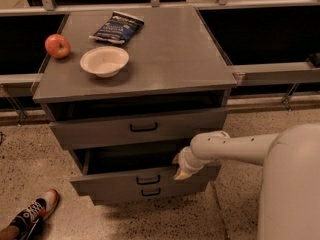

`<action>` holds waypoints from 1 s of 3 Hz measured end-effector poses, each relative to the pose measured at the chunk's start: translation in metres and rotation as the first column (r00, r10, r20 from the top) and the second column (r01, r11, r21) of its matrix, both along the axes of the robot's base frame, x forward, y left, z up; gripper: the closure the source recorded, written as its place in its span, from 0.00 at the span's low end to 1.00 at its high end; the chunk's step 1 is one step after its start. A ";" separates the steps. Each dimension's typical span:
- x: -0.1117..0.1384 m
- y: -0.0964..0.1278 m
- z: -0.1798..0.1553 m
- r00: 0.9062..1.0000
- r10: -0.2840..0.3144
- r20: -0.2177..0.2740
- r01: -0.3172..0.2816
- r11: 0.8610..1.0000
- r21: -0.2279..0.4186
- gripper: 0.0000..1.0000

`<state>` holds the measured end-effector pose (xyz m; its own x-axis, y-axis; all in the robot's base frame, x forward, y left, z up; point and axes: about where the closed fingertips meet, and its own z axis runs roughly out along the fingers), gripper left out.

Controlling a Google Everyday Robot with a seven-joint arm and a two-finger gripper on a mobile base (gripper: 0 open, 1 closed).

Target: Open middle drawer

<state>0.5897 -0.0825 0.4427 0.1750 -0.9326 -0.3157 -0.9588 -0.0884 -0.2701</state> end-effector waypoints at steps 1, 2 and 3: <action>0.000 0.000 0.000 1.000 0.000 0.000 0.000 1.000 0.000 0.03; -0.009 0.002 -0.008 0.998 0.010 -0.057 -0.012 1.000 -0.028 0.63; -0.042 0.002 -0.010 0.989 0.043 -0.143 -0.053 0.996 -0.068 0.56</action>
Offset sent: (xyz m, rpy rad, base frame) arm -0.0212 0.0027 -0.0154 -0.0740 0.1388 0.0245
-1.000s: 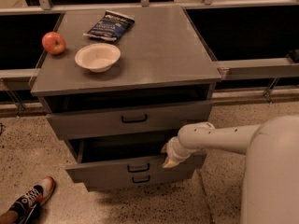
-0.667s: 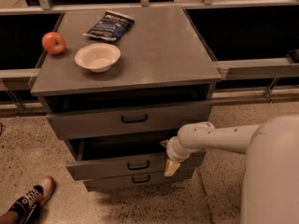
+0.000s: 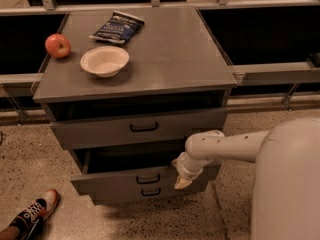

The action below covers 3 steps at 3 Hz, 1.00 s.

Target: Open middle drawer

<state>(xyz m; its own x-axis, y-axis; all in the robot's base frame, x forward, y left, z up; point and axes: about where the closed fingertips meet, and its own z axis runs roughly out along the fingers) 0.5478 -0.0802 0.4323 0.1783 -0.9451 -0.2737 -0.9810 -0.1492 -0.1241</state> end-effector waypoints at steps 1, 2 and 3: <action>0.000 0.001 0.004 1.000 0.001 -0.001 -0.001 1.000 0.000 0.56; 0.000 0.001 0.005 1.000 0.001 -0.001 -0.001 1.000 0.000 0.41; 0.000 0.001 0.005 1.000 0.001 -0.001 -0.001 1.000 0.000 0.21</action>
Offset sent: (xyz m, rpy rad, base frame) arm -0.0990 -0.0302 0.0217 0.0207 0.1844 0.0759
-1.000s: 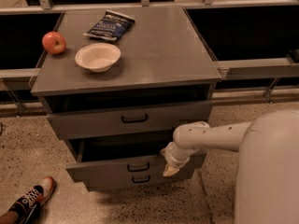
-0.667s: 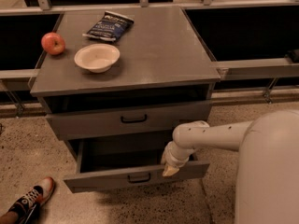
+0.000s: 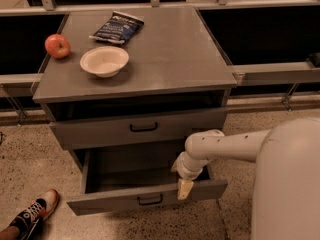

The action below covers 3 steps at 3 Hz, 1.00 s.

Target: Open middle drawer

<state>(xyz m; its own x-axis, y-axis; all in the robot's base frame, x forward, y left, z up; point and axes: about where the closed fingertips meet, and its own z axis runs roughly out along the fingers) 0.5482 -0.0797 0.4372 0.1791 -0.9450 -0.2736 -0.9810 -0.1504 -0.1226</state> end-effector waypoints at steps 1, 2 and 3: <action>0.000 0.000 0.000 1.000 0.000 0.000 0.000 1.000 0.000 0.00; -0.013 -0.004 -0.005 1.000 -0.004 -0.026 0.004 1.000 0.024 0.00; -0.043 -0.008 -0.003 0.999 0.002 -0.048 0.000 0.999 0.037 0.14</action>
Offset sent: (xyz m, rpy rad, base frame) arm -0.0300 -0.0115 -0.0088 0.0590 0.0556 -0.0128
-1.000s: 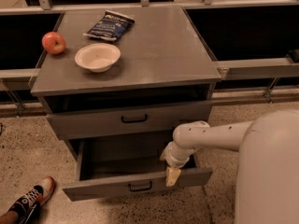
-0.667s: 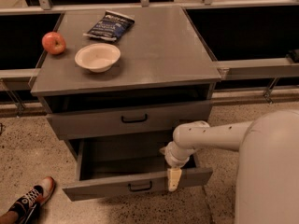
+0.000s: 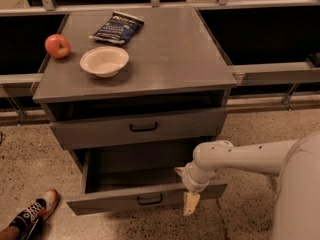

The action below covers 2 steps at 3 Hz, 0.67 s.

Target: Open middle drawer

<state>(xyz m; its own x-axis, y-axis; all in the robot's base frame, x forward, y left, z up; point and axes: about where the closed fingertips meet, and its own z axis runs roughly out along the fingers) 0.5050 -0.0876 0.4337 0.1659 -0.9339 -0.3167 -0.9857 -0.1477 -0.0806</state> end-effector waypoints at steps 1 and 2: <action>-0.043 -0.005 -0.002 0.998 0.025 -0.052 -0.025 1.000 -0.009 0.38; -0.074 -0.011 -0.007 0.992 0.048 -0.113 -0.049 0.999 -0.011 0.61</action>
Offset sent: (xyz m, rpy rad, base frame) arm -0.1228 -0.0227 -0.0119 -0.0233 0.2136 0.0899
